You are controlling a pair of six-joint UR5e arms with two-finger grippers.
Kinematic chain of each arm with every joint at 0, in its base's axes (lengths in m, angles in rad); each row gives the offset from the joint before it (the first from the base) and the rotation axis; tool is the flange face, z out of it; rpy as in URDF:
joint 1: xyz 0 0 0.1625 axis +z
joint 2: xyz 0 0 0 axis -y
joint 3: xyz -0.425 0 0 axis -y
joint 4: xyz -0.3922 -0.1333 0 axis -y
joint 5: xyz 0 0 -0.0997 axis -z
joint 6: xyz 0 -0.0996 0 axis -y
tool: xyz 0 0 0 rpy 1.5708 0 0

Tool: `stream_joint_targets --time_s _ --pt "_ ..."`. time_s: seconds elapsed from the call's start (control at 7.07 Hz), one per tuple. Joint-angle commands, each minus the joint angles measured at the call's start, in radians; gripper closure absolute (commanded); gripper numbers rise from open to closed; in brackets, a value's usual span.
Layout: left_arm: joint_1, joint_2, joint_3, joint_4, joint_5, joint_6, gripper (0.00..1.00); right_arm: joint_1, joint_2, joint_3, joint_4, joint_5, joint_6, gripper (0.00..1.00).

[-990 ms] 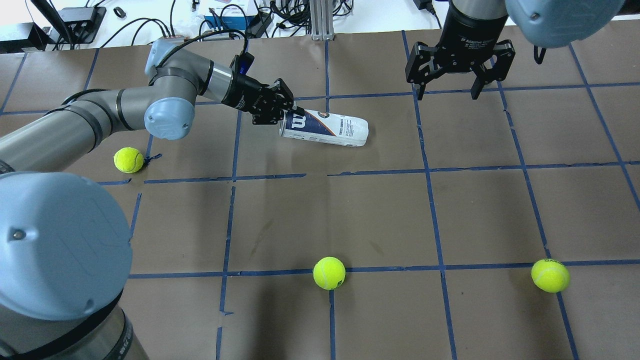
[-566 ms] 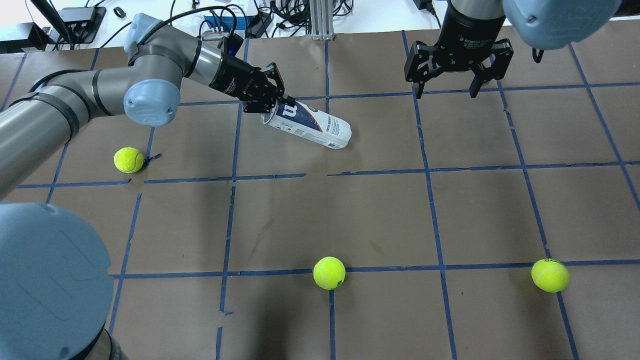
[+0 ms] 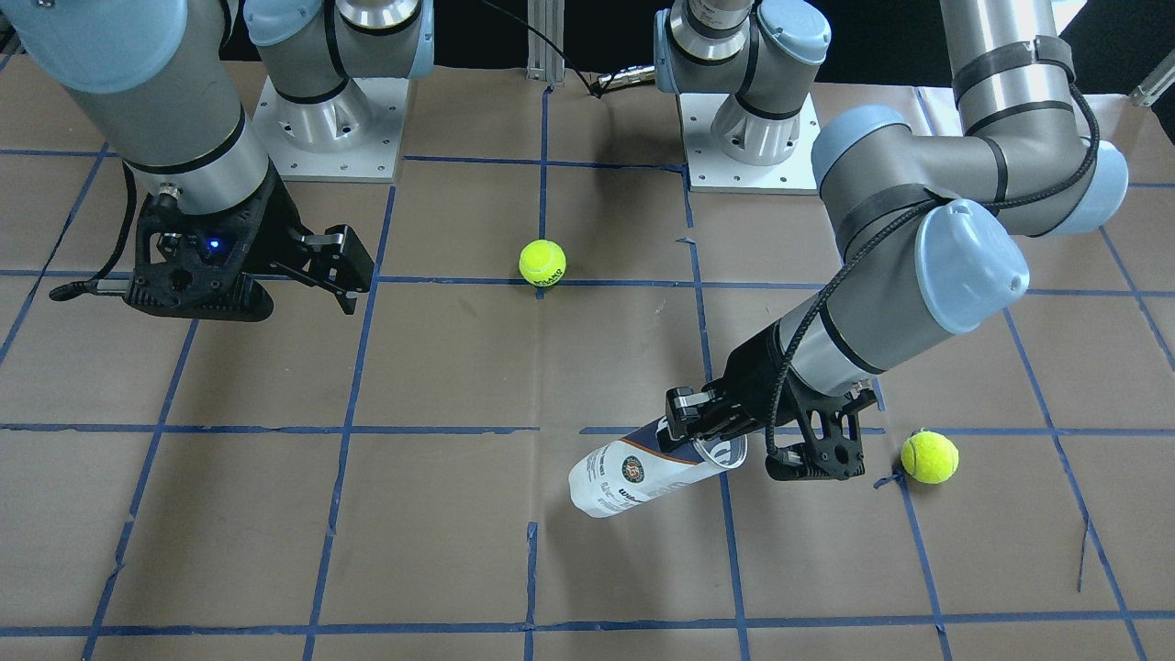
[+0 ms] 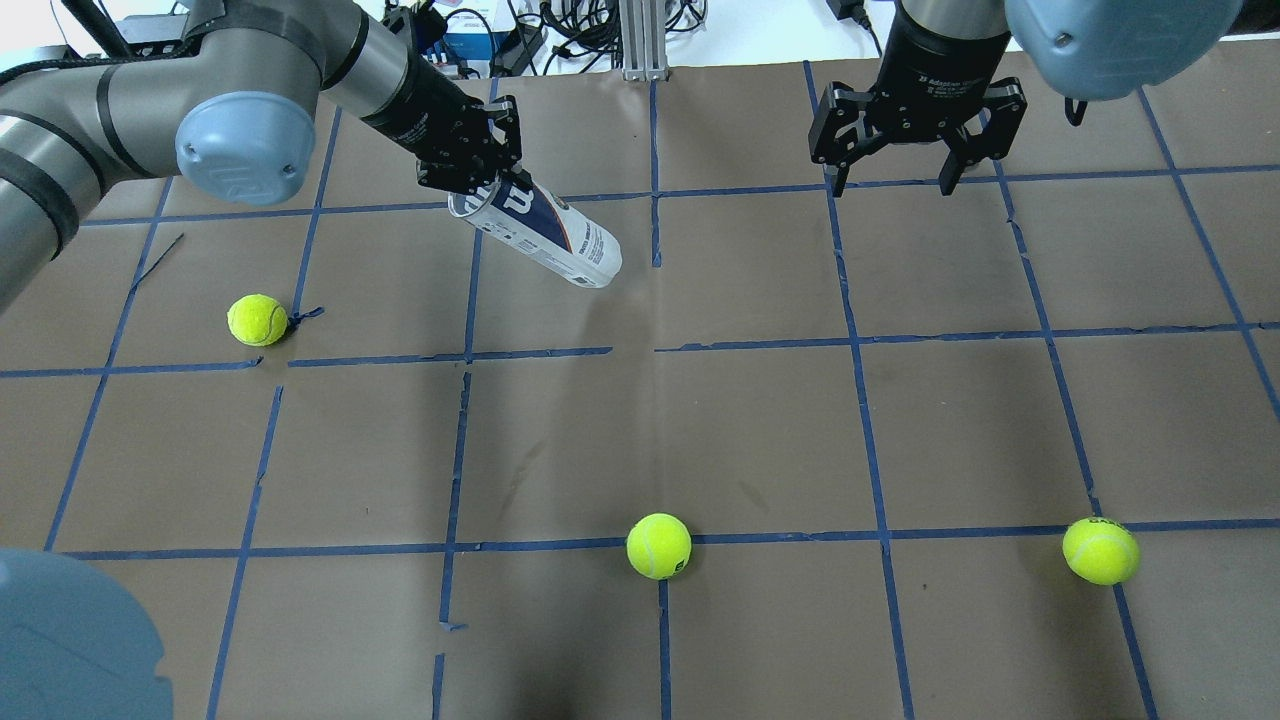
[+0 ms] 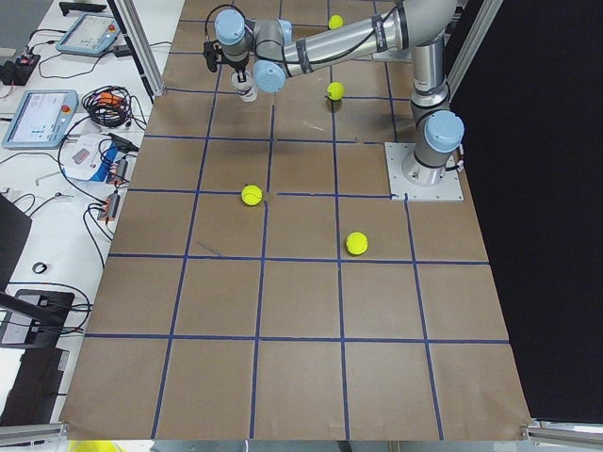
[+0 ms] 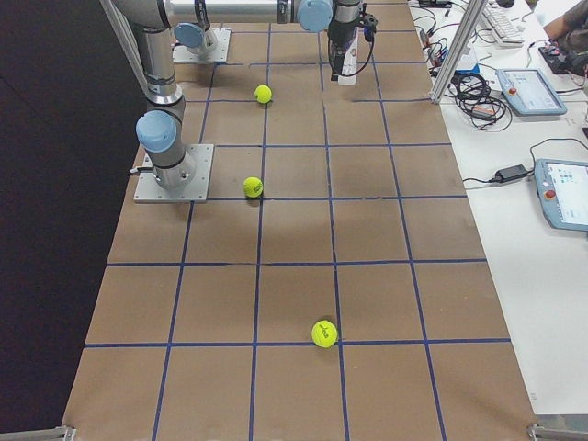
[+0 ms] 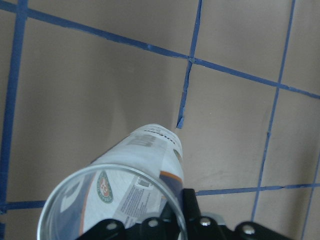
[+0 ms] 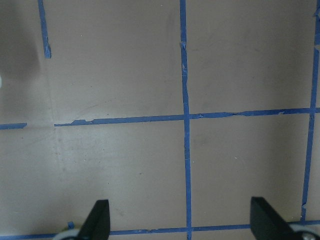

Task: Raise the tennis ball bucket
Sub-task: 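Tilt the can upright with the left gripper, standing it on its base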

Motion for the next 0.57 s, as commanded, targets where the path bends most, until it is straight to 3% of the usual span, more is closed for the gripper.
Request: stream_joint_targets --time_s 0.0,0.42 --pt "-0.092 -0.016 0.072 -0.015 0.226 0.034 0.99 0.000 -0.001 -0.010 0.000 -0.001 0.004 0.00" --pt "-0.193 -0.073 0.096 0.002 0.478 0.245 0.99 0.000 -0.001 -0.010 0.000 0.000 0.004 0.00"
